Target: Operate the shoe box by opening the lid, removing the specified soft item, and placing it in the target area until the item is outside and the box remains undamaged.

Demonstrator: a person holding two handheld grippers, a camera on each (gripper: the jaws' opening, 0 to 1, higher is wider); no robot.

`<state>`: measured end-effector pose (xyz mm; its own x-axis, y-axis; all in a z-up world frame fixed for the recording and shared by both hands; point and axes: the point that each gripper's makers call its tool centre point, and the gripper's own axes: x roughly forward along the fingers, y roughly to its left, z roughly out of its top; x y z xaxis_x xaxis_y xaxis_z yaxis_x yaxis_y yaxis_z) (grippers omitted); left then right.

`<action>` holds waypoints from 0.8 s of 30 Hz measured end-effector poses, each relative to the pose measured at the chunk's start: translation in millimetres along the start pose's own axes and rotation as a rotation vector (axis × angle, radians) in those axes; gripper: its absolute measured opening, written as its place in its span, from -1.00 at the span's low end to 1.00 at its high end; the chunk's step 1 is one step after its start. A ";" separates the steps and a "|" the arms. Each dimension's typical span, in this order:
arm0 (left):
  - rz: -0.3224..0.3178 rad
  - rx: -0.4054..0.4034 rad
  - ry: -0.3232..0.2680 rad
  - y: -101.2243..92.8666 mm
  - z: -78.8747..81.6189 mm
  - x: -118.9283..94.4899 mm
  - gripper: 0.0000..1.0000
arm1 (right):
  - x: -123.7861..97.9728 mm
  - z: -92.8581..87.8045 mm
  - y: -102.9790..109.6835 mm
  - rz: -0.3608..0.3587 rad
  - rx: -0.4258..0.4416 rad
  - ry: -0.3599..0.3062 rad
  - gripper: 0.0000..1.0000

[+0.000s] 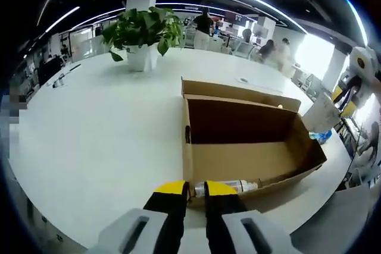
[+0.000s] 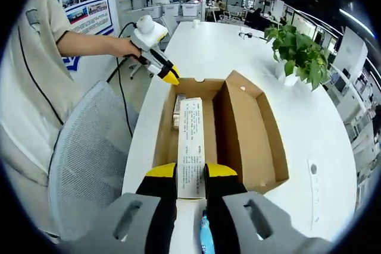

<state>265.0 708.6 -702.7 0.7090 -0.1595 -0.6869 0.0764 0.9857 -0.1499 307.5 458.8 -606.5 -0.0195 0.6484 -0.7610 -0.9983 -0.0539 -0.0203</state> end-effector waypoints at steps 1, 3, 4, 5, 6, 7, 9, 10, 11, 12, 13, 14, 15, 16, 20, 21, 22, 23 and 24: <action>0.000 0.003 0.001 -0.1 0.2 0.0 -0.79 | -4.9 -1.5 -1.9 -0.005 0.001 0.001 -0.71; 0.001 0.005 0.002 -0.1 0.1 0.1 -0.80 | -13.7 -4.3 -4.3 -0.005 0.005 -0.001 -0.71; 0.007 0.012 0.003 0.9 0.1 0.0 -0.82 | -17.1 -5.3 -5.5 -0.005 0.006 -0.003 -0.71; 0.009 0.017 0.004 1.1 0.1 0.2 -0.83 | -20.7 -6.5 -6.9 -0.007 0.013 -0.004 -0.71; 0.007 0.012 0.004 0.6 0.2 0.2 -0.83 | -25.3 -8.7 -8.9 -0.013 0.014 -0.002 -0.71; 0.008 0.014 0.005 0.9 0.3 0.4 -0.83 | -28.7 -10.5 -10.5 -0.019 0.012 0.000 -0.71; 0.007 0.014 0.005 1.0 0.5 0.8 -0.83 | -36.5 -14.0 -14.1 -0.027 0.019 0.001 -0.71; 0.007 0.014 0.006 1.0 0.5 0.9 -0.83 | -41.3 -15.9 -16.7 -0.037 0.020 0.000 -0.71; 0.006 0.013 0.007 1.0 0.5 1.0 -0.83 | -44.5 -17.0 -18.1 -0.040 0.022 -0.001 -0.71; 0.006 0.014 0.008 0.9 0.5 1.0 -0.83 | -49.2 -18.8 -20.8 -0.047 0.026 -0.002 -0.71; 0.006 0.014 0.009 0.9 0.6 1.1 -0.83 | -50.9 -19.4 -21.5 -0.049 0.027 -0.002 -0.71; 0.006 0.015 0.011 0.8 0.6 1.1 -0.83 | -55.1 -21.0 -23.6 -0.055 0.026 -0.003 -0.71; 0.007 0.015 0.012 0.8 0.6 1.2 -0.85 | -58.3 -22.2 -25.7 -0.062 0.024 -0.004 -0.71; 0.014 0.027 0.013 2.1 0.8 1.2 -0.86 | -63.0 -23.7 -27.3 -0.065 0.028 -0.007 -0.71; 0.020 0.028 0.018 4.1 1.2 1.7 -0.90 | -76.3 -31.6 -30.7 -0.072 0.031 -0.003 -0.71; 0.019 0.015 0.020 4.4 1.2 1.7 -0.91 | -80.7 -35.0 -32.4 -0.075 0.033 0.002 -0.71; 0.017 0.015 0.020 4.4 1.2 1.7 -0.91 | -83.7 -37.8 -34.0 -0.078 0.036 0.006 -0.71; 0.017 0.013 0.021 4.7 1.3 1.9 -0.91 | -88.6 -41.6 -36.7 -0.089 0.035 0.011 -0.71; 0.017 0.009 0.021 4.7 1.3 1.9 -0.91 | -91.9 -44.1 -38.5 -0.094 0.036 0.014 -0.71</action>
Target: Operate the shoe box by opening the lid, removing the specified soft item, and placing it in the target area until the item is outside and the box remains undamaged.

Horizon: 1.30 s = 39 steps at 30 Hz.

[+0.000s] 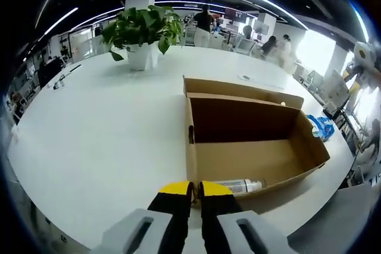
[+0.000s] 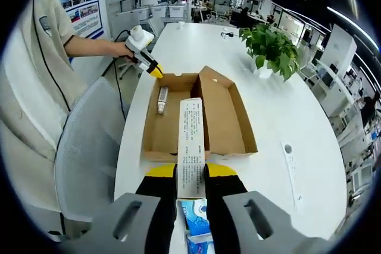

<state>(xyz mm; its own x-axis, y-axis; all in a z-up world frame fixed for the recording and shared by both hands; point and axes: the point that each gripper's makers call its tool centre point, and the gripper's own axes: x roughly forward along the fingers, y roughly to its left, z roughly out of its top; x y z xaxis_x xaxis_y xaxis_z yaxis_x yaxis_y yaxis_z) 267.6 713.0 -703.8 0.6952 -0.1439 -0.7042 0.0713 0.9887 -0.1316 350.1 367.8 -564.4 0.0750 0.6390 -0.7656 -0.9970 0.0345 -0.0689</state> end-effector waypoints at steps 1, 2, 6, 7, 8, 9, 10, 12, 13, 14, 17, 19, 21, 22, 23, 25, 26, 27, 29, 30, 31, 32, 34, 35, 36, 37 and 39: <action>0.000 -0.001 0.000 -0.3 0.0 0.0 -0.91 | -4.8 -3.8 -3.5 -0.007 0.004 0.004 -0.71; 0.001 -0.002 0.001 -0.3 -0.1 -0.1 -0.91 | -8.0 -6.5 -6.4 -0.015 0.004 0.007 -0.71; 0.002 -0.008 0.001 0.1 -0.1 -0.1 -0.91 | -23.2 -19.4 -19.2 -0.046 0.018 0.021 -0.71; 0.004 -0.004 0.002 0.2 -0.2 -0.1 -0.92 | -25.8 -21.7 -21.1 -0.050 0.019 0.023 -0.71; 0.006 -0.001 0.003 0.0 -0.2 -0.2 -0.92 | -28.4 -24.4 -23.2 -0.055 0.020 0.025 -0.71; 0.008 0.000 0.004 -0.7 -0.2 -0.2 -0.92 | -31.9 -28.2 -26.5 -0.064 0.025 0.029 -0.71; 0.009 0.001 0.005 -0.7 -0.2 -0.2 -0.92 | -33.7 -30.9 -28.5 -0.068 0.027 0.032 -0.71; 0.008 -0.001 0.007 -1.3 0.0 -0.6 -0.92 | -37.9 -37.1 -32.6 -0.078 0.033 0.040 -0.71; 0.008 -0.002 0.009 -1.1 0.1 -0.5 -0.92 | -39.3 -39.3 -34.6 -0.083 0.039 0.042 -0.71; 0.007 -0.002 0.010 -1.2 0.1 -0.5 -0.92 | -41.0 -42.5 -37.6 -0.089 0.048 0.044 -0.71; 0.006 0.004 0.013 -1.1 0.1 -0.3 -0.92 | -43.9 -52.6 -42.8 -0.098 0.049 0.066 -0.71; 0.006 0.014 0.016 -1.5 0.0 -0.4 -0.92 | -45.2 -60.9 -47.1 -0.105 0.046 0.084 -0.71; 0.010 0.024 0.021 -1.1 0.0 -0.2 -0.92 | -46.4 -67.4 -51.2 -0.111 0.048 0.096 -0.71; 0.011 0.027 0.025 -0.8 0.0 -0.1 -0.92 | -46.6 -69.5 -52.1 -0.116 0.052 0.102 -0.71; 0.011 0.027 0.027 -0.3 0.2 0.2 -0.92 | -46.9 -73.3 -54.2 -0.121 0.051 0.110 -0.71; 0.010 0.025 0.029 0.1 0.0 0.2 -0.92 | -47.2 -78.5 -56.9 -0.124 0.050 0.122 -0.71; 0.010 0.023 0.030 0.2 -0.1 0.2 -0.92 | -47.4 -82.7 -58.6 -0.126 0.053 0.132 -0.71; 0.009 0.021 0.030 0.3 -0.2 0.3 -0.92 | -47.4 -85.5 -59.9 -0.126 0.054 0.138 -0.71; 0.008 0.019 0.030 0.3 -0.3 0.5 -0.91 | -47.1 -92.0 -63.5 -0.130 0.052 0.150 -0.71; 0.007 0.018 0.031 0.2 -0.3 0.4 -0.91 | -46.9 -94.5 -64.7 -0.131 0.050 0.155 -0.71; 0.008 0.017 0.031 0.1 -0.5 0.5 -0.91 | -46.7 -97.1 -66.5 -0.132 0.048 0.158 -0.71; 0.008 0.018 0.033 -0.1 -0.7 0.5 -0.91 | -46.4 -100.4 -69.0 -0.134 0.051 0.162 -0.71; 0.009 0.022 0.035 0.0 -0.7 0.9 -0.91 | -45.5 -106.7 -72.2 -0.135 0.057 0.173 -0.71; 0.010 0.023 0.035 -0.1 -0.7 1.0 -0.91 | -45.0 -109.2 -73.4 -0.136 0.056 0.178 -0.71; 0.009 0.025 0.035 -0.1 -0.9 0.9 -0.91 | -44.2 -113.1 -75.4 -0.136 0.059 0.185 -0.71; 0.009 0.026 0.034 -0.1 -0.9 0.9 -0.91 | -43.5 -115.6 -76.4 -0.134 0.062 0.189 -0.71; 0.007 0.022 0.033 0.3 -1.1 0.9 -0.91 | -41.5 -123.8 -81.0 -0.133 0.063 0.201 -0.71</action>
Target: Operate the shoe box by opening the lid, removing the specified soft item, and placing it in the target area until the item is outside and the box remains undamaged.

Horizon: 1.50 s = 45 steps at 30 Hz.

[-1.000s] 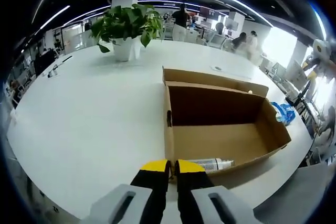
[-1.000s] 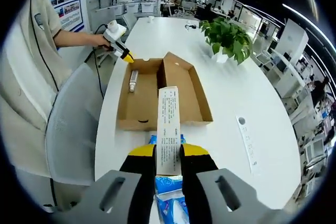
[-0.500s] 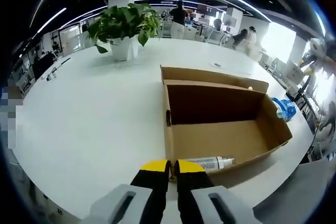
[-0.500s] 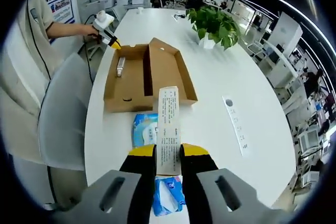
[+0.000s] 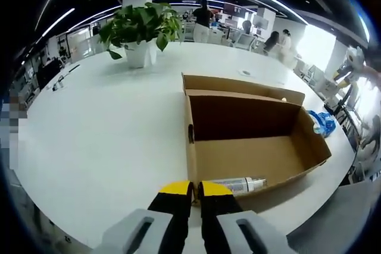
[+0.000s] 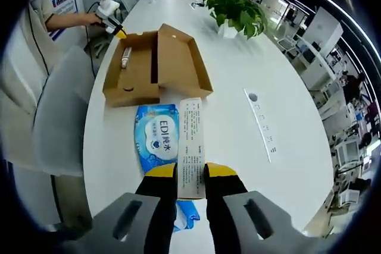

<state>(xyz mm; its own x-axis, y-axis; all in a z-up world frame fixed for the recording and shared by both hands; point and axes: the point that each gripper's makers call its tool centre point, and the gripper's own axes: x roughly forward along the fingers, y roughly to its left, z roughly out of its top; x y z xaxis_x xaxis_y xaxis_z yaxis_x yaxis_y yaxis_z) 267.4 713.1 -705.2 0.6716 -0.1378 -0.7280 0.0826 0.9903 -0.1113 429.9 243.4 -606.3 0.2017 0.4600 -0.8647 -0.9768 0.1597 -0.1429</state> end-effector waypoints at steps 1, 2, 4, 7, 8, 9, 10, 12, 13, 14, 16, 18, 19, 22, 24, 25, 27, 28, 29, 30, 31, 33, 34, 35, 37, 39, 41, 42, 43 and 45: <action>-0.001 0.000 0.000 0.0 -0.1 0.0 -0.91 | 1.3 -3.0 -1.7 0.000 0.003 0.007 -0.71; -0.001 -0.001 0.000 0.1 0.0 0.1 -0.91 | 3.0 -6.2 -3.3 0.000 0.008 0.014 -0.71; -0.003 -0.003 0.003 0.2 -0.1 0.1 -0.91 | 7.7 -14.3 -7.5 0.001 0.012 0.031 -0.71; -0.003 -0.001 0.006 0.2 -0.1 0.3 -0.91 | 13.0 -22.3 -11.2 0.004 0.011 0.046 -0.71; -0.004 -0.001 0.006 0.4 0.0 0.4 -0.91 | 14.7 -24.5 -12.3 0.004 0.011 0.050 -0.71; -0.005 -0.002 0.005 0.5 -0.1 0.4 -0.91 | 17.4 -28.0 -13.9 0.006 0.012 0.056 -0.71; -0.006 -0.002 0.005 0.7 0.0 0.6 -0.91 | 19.2 -29.9 -14.3 0.008 0.012 0.059 -0.71; -0.006 -0.003 0.005 0.9 -0.1 0.8 -0.91 | 23.0 -34.4 -16.3 0.009 0.006 0.066 -0.71; -0.006 -0.003 0.006 1.0 -0.1 0.8 -0.91 | 25.6 -37.7 -17.7 0.011 0.005 0.072 -0.71; -0.006 -0.002 0.006 0.9 -0.1 0.9 -0.91 | 27.4 -39.9 -18.8 0.011 0.003 0.076 -0.71; -0.006 0.004 0.008 0.5 0.0 1.0 -0.91 | 31.8 -46.1 -22.0 0.012 0.001 0.087 -0.71; -0.007 0.003 0.009 0.4 0.0 1.2 -0.91 | 35.8 -52.9 -24.2 0.016 -0.006 0.102 -0.70; -0.008 0.003 0.009 0.3 0.1 1.2 -0.91 | 38.5 -57.1 -26.0 0.016 -0.009 0.112 -0.70; -0.007 0.003 0.010 0.1 0.2 1.4 -0.91 | 45.1 -64.6 -27.4 0.023 -0.017 0.127 -0.70; -0.007 0.006 0.012 0.0 0.3 1.5 -0.91 | 48.7 -71.0 -27.1 0.033 -0.036 0.149 -0.70; -0.007 0.007 0.014 -0.1 0.2 1.5 -0.91 | 51.8 -75.6 -26.4 0.042 -0.046 0.161 -0.70; -0.007 0.009 0.016 0.0 0.3 1.7 -0.91 | 56.0 -81.7 -25.8 0.049 -0.044 0.175 -0.70; -0.006 0.010 0.017 0.1 0.4 1.8 -0.91 | 57.3 -83.9 -25.6 0.052 -0.044 0.179 -0.70; -0.005 0.010 0.017 0.2 0.4 1.8 -0.91 | 59.2 -87.3 -25.5 0.055 -0.045 0.185 -0.70; -0.004 0.008 0.017 0.4 0.4 1.9 -0.91 | 60.4 -89.9 -25.5 0.056 -0.046 0.192 -0.70; -0.004 0.008 0.017 0.4 0.4 1.9 -0.91 | 61.1 -92.4 -25.4 0.057 -0.048 0.199 -0.70; -0.003 0.008 0.017 0.6 0.4 1.9 -0.91 | 62.4 -100.1 -24.8 0.062 -0.070 0.226 -0.70; -0.002 0.008 0.017 0.7 0.5 1.9 -0.91 | 62.6 -103.0 -24.5 0.065 -0.079 0.238 -0.70; -0.001 0.009 0.018 0.7 0.5 1.9 -0.91 | 64.3 -109.2 -25.6 0.067 -0.086 0.250 -0.70; -0.002 0.009 0.019 0.8 0.5 2.0 -0.91 | 66.2 -117.4 -28.3 0.066 -0.100 0.272 -0.70; -0.003 0.009 0.019 0.8 0.7 1.9 -0.91 | 67.8 -124.5 -30.4 0.064 -0.133 0.297 -0.70; -0.004 0.010 0.019 0.8 0.8 1.8 -0.91 | 68.3 -125.1 -30.5 0.068 -0.124 0.308 -0.70; -0.004 0.010 0.019 0.8 0.8 1.7 -0.91 | 68.8 -125.9 -31.1 0.067 -0.127 0.309 -0.70; -0.003 0.011 0.018 0.8 0.8 1.6 -0.91 | 69.6 -127.6 -32.3 0.065 -0.131 0.312 -0.70; -0.003 0.012 0.016 1.1 0.7 1.5 -0.91 | 71.1 -131.4 -34.3 0.060 -0.145 0.322 -0.70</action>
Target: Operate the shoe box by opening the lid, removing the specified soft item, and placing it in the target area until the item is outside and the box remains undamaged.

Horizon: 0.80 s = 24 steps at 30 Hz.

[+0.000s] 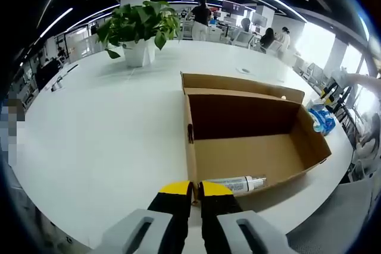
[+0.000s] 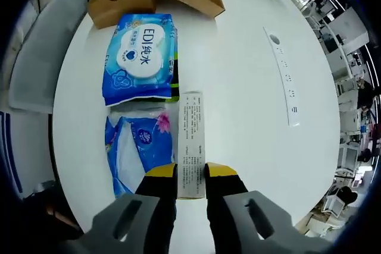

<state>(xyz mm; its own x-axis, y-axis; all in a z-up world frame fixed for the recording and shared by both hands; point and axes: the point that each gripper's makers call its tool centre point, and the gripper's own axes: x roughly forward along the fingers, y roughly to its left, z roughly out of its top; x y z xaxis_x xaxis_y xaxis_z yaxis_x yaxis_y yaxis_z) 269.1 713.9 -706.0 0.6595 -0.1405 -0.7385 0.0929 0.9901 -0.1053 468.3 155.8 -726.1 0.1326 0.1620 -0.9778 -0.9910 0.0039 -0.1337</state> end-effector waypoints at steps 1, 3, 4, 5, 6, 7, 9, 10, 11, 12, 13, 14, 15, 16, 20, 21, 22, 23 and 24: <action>0.000 0.000 -0.001 0.1 -0.1 0.0 -0.91 | 1.1 -1.1 -0.3 -0.002 -0.012 0.004 -0.70; 0.001 -0.001 -0.002 0.3 -0.1 -0.1 -0.91 | 4.6 -3.8 -0.9 -0.001 -0.014 0.011 -0.70; 0.001 -0.001 -0.002 0.3 -0.1 -0.2 -0.91 | 5.7 -4.2 -0.7 -0.001 -0.015 0.015 -0.69; 0.001 0.000 -0.002 0.2 0.0 -0.2 -0.91 | 7.6 -5.3 -0.9 -0.002 -0.023 0.017 -0.69; 0.001 0.001 -0.002 0.2 0.0 -0.3 -0.91 | 9.0 -6.2 -0.6 -0.003 -0.025 0.018 -0.69; 0.001 0.000 -0.002 0.4 0.0 -0.1 -0.91 | 10.5 -7.3 -0.8 -0.002 -0.025 0.021 -0.69; 0.001 0.002 -0.002 0.6 0.0 -0.1 -0.91 | 13.7 -10.8 -1.4 -0.003 -0.017 0.031 -0.69; 0.001 0.004 -0.002 0.6 0.0 -0.1 -0.91 | 14.7 -11.7 -1.5 -0.003 -0.017 0.032 -0.69; 0.001 0.004 -0.002 0.6 0.0 0.0 -0.91 | 15.3 -12.5 -1.6 -0.004 -0.019 0.033 -0.69; 0.001 0.004 -0.002 0.7 0.0 0.1 -0.91 | 15.1 -12.7 -1.1 -0.006 -0.024 0.035 -0.69; 0.001 0.004 -0.001 0.7 0.1 0.3 -0.91 | 15.7 -12.8 -1.0 -0.008 -0.027 0.037 -0.69; 0.000 0.005 -0.001 0.7 0.1 0.3 -0.91 | 16.0 -12.8 -0.9 -0.009 -0.033 0.037 -0.69; -0.001 0.004 -0.001 0.7 0.2 0.4 -0.91 | 16.0 -12.7 -1.9 -0.012 -0.044 0.038 -0.68; -0.002 0.004 0.000 0.7 0.2 0.6 -0.91 | 16.0 -12.6 -2.5 -0.015 -0.044 0.038 -0.68; -0.002 0.012 0.003 0.5 0.3 0.9 -0.91 | 16.0 -12.3 -3.4 -0.021 -0.030 0.042 -0.68; -0.001 0.013 0.003 0.4 0.4 1.0 -0.91 | 16.2 -12.4 -3.7 -0.023 -0.031 0.043 -0.67; -0.001 0.014 0.002 0.4 0.5 1.0 -0.90 | 16.1 -12.5 -4.0 -0.025 -0.035 0.045 -0.66; -0.001 0.016 0.002 0.2 0.6 1.1 -0.90 | 16.8 -12.6 -5.5 -0.036 -0.040 0.047 -0.65; -0.001 0.018 0.003 0.1 0.6 1.0 -0.90 | 18.0 -12.9 -5.6 -0.039 -0.040 0.049 -0.62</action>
<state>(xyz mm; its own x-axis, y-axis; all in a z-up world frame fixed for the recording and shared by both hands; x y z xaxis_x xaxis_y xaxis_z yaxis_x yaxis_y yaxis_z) 270.2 713.9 -706.3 0.6573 -0.1419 -0.7401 0.1072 0.9897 -0.0945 476.5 146.0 -745.0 0.1725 0.1144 -0.9783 -0.9837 -0.0308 -0.1771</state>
